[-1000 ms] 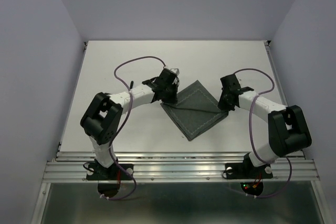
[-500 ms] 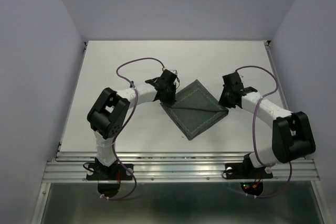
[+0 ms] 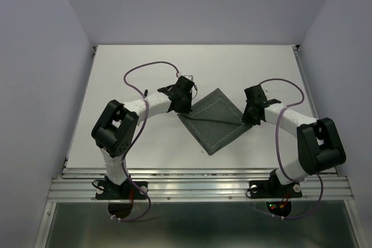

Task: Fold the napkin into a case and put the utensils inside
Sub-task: Smooth out the top corner of the smaller-rectangle-folded napkin at the center of the board.

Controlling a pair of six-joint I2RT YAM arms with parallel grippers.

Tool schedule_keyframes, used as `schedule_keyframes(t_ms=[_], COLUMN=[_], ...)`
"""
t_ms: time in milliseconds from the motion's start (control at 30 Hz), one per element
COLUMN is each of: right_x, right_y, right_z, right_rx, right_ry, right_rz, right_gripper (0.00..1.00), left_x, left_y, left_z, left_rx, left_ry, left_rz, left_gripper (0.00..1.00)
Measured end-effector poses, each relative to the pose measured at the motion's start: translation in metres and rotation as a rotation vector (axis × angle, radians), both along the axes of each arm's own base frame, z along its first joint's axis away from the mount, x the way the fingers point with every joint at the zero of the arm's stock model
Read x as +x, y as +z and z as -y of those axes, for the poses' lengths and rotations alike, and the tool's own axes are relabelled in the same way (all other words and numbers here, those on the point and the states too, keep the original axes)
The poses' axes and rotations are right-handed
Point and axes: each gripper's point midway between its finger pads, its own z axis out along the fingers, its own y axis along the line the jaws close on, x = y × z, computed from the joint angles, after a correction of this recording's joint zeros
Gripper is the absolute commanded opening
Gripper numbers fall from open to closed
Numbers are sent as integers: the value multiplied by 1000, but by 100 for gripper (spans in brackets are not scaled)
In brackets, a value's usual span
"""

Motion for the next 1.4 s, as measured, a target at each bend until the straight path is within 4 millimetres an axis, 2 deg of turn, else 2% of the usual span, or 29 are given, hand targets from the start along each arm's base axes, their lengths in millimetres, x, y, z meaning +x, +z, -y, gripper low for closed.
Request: schedule_keyframes(t_ms=[67, 267, 367, 533, 633, 700, 833, 933, 1033, 1200, 1333, 1400], right_x=[-2, 3, 2, 8, 16, 22, 32, 33, 29, 27, 21, 12], right_y=[-13, -9, -1, 28, 36, 36, 18, 0, -15, -18, -18, -18], right_z=[0, -2, -2, 3, 9, 16, 20, 18, 16, 14, 11, 10], right_rx=[-8, 2, 8, -1, -16, -26, -35, -35, -32, -20, 10, 33], right_ry=[-1, 2, 3, -4, -17, -34, -51, -46, -41, -39, -38, -42], right_rz=[-36, -12, 7, 92, 113, 109, 49, -10, -58, -53, -34, -28], right_gripper=[7, 7, 9, 14, 18, 20, 20, 20, 20, 19, 19, 19], left_x=[0, -2, -1, 1, 1, 3, 8, 9, 4, -14, -17, -17], left_y=[-4, -22, -25, -24, -12, 4, 47, 61, 55, 27, 24, 24], left_z=[-1, -4, -7, -14, -22, -27, -31, -31, -33, -45, -46, -46], left_rx=[8, 43, 57, 90, 109, 108, 52, 21, 20, 59, 58, 57], left_ry=[1, 3, 8, 29, 53, 79, 132, 154, 162, 173, 178, 178], left_rz=[-6, -35, -35, -23, -1, 32, 120, 144, 127, 56, 42, 41], left_gripper=[0, 0, 0, 0, 0, 0, 0, 0, 0, 1, 1, 2])
